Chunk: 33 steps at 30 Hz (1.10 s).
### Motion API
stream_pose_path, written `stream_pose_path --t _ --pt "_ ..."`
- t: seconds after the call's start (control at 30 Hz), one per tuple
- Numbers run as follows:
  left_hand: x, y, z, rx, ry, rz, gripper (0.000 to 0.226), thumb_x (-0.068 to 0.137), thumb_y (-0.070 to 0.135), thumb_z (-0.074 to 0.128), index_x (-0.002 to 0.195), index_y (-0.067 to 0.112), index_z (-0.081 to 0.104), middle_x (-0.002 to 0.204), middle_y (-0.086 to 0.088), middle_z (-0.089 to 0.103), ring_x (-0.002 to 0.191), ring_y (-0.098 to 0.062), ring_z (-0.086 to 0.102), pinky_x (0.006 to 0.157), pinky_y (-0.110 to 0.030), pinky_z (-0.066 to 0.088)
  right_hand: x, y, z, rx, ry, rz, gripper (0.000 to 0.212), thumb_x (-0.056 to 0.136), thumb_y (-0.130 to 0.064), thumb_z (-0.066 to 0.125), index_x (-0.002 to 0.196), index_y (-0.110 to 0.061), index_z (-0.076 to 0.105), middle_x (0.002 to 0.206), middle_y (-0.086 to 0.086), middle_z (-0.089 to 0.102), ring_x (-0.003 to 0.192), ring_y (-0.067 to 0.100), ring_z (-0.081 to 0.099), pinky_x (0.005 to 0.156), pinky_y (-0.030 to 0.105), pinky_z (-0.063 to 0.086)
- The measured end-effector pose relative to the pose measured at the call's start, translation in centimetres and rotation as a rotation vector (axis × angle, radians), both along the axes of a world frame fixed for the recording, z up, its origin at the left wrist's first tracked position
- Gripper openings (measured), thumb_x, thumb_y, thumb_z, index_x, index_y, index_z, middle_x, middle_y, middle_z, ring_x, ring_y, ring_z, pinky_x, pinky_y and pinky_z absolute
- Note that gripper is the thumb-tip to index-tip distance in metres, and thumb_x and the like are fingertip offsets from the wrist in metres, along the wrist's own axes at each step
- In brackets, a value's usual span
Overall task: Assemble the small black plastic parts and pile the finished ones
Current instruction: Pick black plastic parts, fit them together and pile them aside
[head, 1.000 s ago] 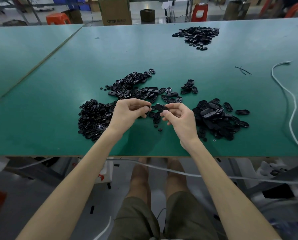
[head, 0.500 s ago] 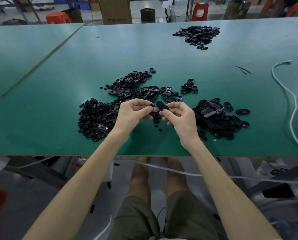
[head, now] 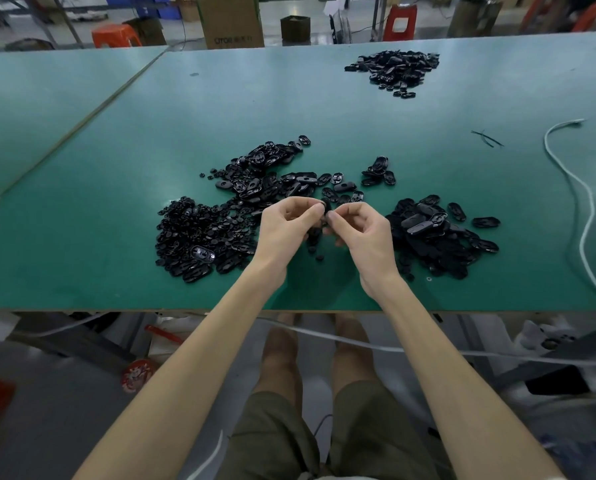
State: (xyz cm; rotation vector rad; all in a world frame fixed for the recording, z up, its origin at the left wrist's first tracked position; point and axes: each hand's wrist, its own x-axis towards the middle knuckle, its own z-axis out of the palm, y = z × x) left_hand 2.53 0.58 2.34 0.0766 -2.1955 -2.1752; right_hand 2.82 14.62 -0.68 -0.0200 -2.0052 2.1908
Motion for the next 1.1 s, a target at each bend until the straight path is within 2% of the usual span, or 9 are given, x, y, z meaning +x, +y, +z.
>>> stream_pose_path --t 0.1,0.17,0.27,0.4,0.53,0.67,0.77,0.9,1.1 --pt "-0.07 0.34 0.09 -0.037 0.086 -0.012 0.004 0.094 0.009 0.072 0.097 0.010 0.075 0.087 -0.006 0.077 0.081 -0.011 0.071 0.074 -0.020 0.054 -0.15 0.05 -0.12 0.019 -0.004 -0.009 0.010 0.092 -0.014 0.079 0.092 -0.012 0.069 0.085 0.001 0.073 0.083 0.017 0.068 0.079 0.038 0.056" --pt "-0.22 0.42 0.19 -0.074 0.127 -0.029 0.005 0.093 0.008 0.073 0.093 0.012 0.076 0.083 -0.002 0.076 0.080 -0.011 0.071 0.076 -0.023 0.055 -0.18 0.03 -0.09 -0.001 -0.009 0.003 0.011 0.092 -0.015 0.079 0.094 -0.012 0.068 0.083 -0.005 0.074 0.084 0.015 0.071 0.081 0.034 0.058" --pt "-0.40 0.34 0.12 -0.078 0.142 -0.044 0.004 0.093 0.006 0.072 0.092 0.010 0.075 0.079 0.000 0.076 0.075 -0.010 0.071 0.072 -0.022 0.055 -0.09 0.00 0.06 -0.077 -0.013 0.000 0.024 0.091 -0.011 0.080 0.109 -0.010 0.064 0.087 0.000 0.076 0.086 0.017 0.074 0.081 0.032 0.058" --pt "-0.27 0.32 -0.13 -0.080 0.145 -0.052 0.003 0.093 0.009 0.073 0.094 0.008 0.076 0.077 0.000 0.075 0.074 -0.011 0.070 0.073 -0.023 0.055 -0.03 0.02 0.12 -0.090 0.033 0.064 0.040 0.095 -0.001 0.071 0.128 -0.022 0.063 0.087 0.003 0.076 0.086 0.016 0.073 0.081 0.028 0.058" --pt "-0.08 0.37 -0.24 -0.046 0.122 -0.014 0.006 0.094 0.009 0.072 0.097 0.004 0.074 0.076 0.004 0.073 0.069 -0.006 0.069 0.066 -0.017 0.053 -0.03 -0.05 0.20 -0.063 0.037 0.065 0.032 0.096 0.005 0.065 0.122 -0.014 0.066 0.088 0.005 0.078 0.086 0.022 0.076 0.075 0.026 0.055" --pt "0.01 0.21 -0.16 -0.052 0.127 0.035 0.007 0.095 0.010 0.071 0.090 0.007 0.072 0.065 0.012 0.067 0.059 0.003 0.063 0.057 -0.010 0.048 0.07 -0.16 0.26 -0.082 0.020 0.039 0.023 0.096 0.004 0.066 0.112 -0.013 0.063 0.095 0.006 0.078 0.087 0.031 0.078 0.070 0.027 0.057" --pt "0.00 0.01 0.00 -0.077 0.123 0.030 0.008 0.094 0.013 0.073 0.087 0.013 0.072 0.067 0.009 0.068 0.061 -0.003 0.063 0.060 -0.013 0.048 0.01 -0.21 0.29 -0.078 0.021 0.017 0.017 0.098 0.000 0.065 0.110 -0.012 0.064 0.094 0.004 0.079 0.087 0.029 0.078 0.072 0.029 0.059" --pt "0.00 0.09 0.04 -0.091 0.111 0.024 0.008 0.094 0.013 0.071 0.086 0.015 0.070 0.072 0.001 0.070 0.062 -0.009 0.063 0.060 -0.016 0.048 -0.09 -0.21 0.24 -0.070 0.008 -0.013 0.011 0.103 -0.007 0.060 0.111 -0.012 0.065 0.101 0.014 0.078 0.088 0.027 0.078 0.075 0.032 0.061" --pt "-0.05 0.15 0.21 -0.084 0.082 0.004 0.002 0.094 0.009 0.070 0.094 0.008 0.070 0.085 -0.008 0.079 0.061 -0.011 0.067 0.062 -0.017 0.050 -0.02 -0.26 0.28 -0.097 -0.007 -0.005 0.007 0.104 -0.008 0.058 0.109 -0.012 0.059 0.087 0.004 0.079 0.079 0.023 0.078 0.071 0.028 0.061"
